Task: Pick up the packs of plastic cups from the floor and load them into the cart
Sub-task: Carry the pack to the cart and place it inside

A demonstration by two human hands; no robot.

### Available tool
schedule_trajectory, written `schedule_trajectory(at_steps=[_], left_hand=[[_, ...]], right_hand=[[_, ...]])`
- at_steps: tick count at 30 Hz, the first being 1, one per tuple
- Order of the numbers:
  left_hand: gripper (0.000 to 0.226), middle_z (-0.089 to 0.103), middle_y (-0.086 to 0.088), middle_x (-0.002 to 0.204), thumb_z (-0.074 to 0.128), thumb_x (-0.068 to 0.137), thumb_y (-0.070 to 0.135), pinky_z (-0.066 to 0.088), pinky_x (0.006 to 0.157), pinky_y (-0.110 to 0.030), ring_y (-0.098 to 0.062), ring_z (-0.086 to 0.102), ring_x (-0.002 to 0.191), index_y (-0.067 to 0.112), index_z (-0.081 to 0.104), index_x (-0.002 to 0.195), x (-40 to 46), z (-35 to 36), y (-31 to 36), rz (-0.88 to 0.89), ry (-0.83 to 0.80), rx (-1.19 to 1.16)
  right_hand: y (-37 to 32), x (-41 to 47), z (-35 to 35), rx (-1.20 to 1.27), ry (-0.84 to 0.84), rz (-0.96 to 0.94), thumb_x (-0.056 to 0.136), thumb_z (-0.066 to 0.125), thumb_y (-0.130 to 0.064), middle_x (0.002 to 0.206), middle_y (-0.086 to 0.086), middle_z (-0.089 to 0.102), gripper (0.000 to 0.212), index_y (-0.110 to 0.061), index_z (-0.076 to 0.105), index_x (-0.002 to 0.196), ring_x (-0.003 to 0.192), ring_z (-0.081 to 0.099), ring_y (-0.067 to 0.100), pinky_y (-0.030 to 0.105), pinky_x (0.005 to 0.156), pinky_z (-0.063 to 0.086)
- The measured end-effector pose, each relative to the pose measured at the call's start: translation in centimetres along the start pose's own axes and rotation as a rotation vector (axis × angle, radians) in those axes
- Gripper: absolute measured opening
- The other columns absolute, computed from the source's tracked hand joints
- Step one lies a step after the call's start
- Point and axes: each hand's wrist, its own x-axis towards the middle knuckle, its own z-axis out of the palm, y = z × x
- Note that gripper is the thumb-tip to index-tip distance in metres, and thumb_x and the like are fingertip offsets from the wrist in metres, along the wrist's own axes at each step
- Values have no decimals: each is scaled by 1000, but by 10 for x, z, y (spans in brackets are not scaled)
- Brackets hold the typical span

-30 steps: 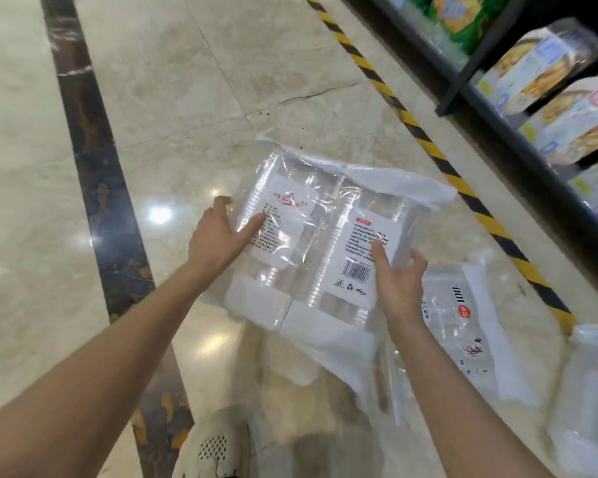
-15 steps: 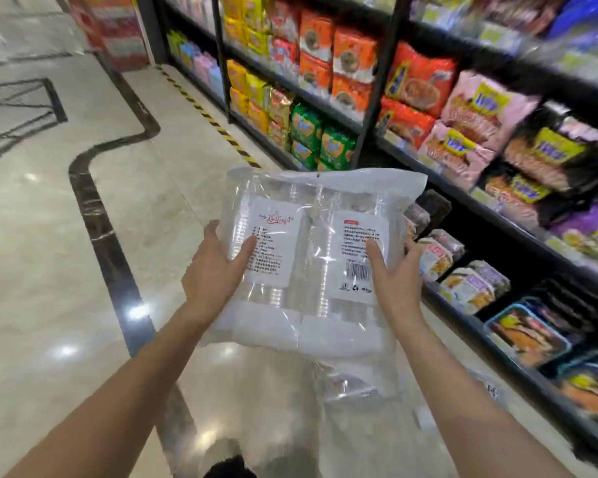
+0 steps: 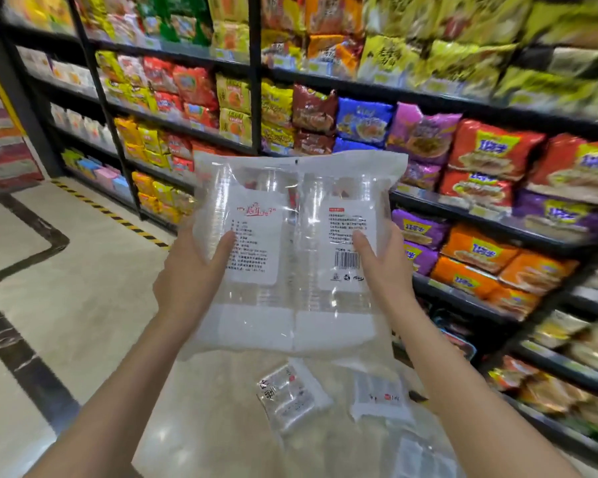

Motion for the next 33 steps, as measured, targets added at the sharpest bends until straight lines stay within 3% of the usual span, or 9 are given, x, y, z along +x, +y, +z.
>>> schedule_trajectory(at_steps=[3,9,12,15,19,21,30,33], left_hand=[[56,54,-2,130,46,86,58,33,77,-37,-31,51,117,29,34,133,-20,-10,28,129,-62,-28],[69,54,-6,129,42,79,66,43,88,-45,-33,53,116,29,30,136,-86,5,95,340,-261,-121],[64,50,-3,135,48,85,57,41,91,-42,-31,49,122,29,30,139,-138,28,137,447,-367,-221],[73,50,-3,134,39,76,69,44,93,-44,-28,50,121,30,31,137,-191,56,186,588,-503,-332],[65,49,2,136,38,82,64,40,93,-37,-23,48,124,30,32,136,-275,96,267,755,-646,-479],[65,48,3,136,37,82,65,40,93,-35,-21,47,125,29,33,136,-322,117,312,834,-729,-546],[56,51,-4,136,53,89,42,39,92,-36,-26,49,123,19,36,137,-556,192,482,873,-942,-729],[74,50,-6,138,49,79,61,37,100,-38,-26,48,126,17,36,137,-618,218,524,886,-1028,-747]], right_hand=[[-14,-32,-46,-15,107,20,90,57,-36,113,-10,46,56,-13,36,136,100,45,7,16,74,30],[-15,-111,-159,-103,345,97,89,56,-42,138,1,46,63,-13,33,140,125,46,20,24,90,35],[-7,-153,-227,-181,476,138,88,56,-42,135,2,48,64,-12,35,140,124,46,22,24,88,33],[0,-196,-300,-220,617,190,88,57,-43,134,1,49,63,-15,35,140,122,48,22,29,90,36],[7,-253,-406,-271,816,263,88,58,-39,117,-2,55,57,-15,38,135,113,54,22,26,79,36],[14,-280,-463,-300,900,282,87,57,-42,118,-2,55,59,-15,36,136,112,54,23,29,81,39],[51,-398,-698,-437,1160,367,85,57,-48,130,2,54,65,-21,33,139,116,54,24,35,90,44],[69,-427,-759,-462,1203,410,85,57,-49,133,-2,51,67,-23,30,141,121,51,24,35,96,42]])
